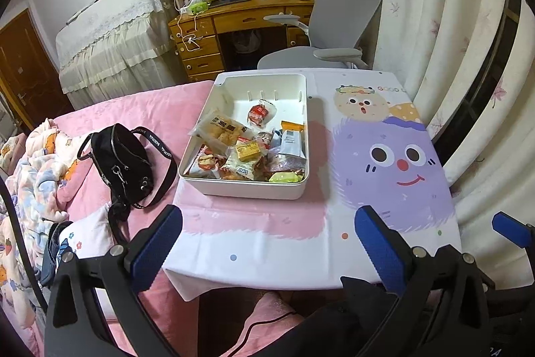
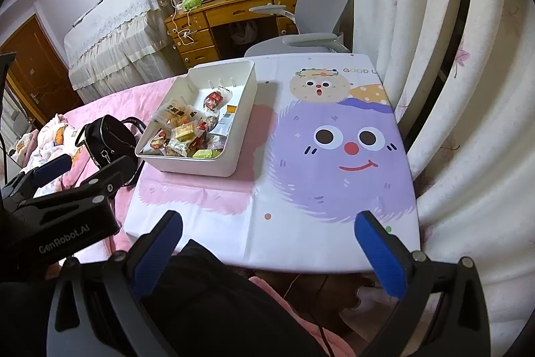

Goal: Organize snacks

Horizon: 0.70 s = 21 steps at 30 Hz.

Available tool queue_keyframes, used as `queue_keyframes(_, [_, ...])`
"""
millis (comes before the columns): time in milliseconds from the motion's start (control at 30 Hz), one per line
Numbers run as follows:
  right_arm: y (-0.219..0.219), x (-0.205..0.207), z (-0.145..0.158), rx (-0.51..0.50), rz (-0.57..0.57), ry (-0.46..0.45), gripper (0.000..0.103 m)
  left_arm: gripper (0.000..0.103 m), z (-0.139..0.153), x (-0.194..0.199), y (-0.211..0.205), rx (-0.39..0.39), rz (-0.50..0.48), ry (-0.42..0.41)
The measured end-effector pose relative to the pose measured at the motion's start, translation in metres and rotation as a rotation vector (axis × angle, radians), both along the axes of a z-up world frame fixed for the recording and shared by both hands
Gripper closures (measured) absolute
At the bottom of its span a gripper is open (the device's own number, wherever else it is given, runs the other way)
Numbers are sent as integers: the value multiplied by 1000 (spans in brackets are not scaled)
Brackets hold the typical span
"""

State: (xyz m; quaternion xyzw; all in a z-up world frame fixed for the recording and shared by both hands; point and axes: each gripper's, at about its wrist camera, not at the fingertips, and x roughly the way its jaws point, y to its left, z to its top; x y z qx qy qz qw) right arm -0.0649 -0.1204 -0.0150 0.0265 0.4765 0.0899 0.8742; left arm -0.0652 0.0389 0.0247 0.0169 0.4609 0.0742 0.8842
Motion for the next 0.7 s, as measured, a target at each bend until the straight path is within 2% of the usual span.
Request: queue_keyframes(700, [15, 6, -7, -3, 5, 29, 0, 1, -8, -1, 14, -11, 3, 28])
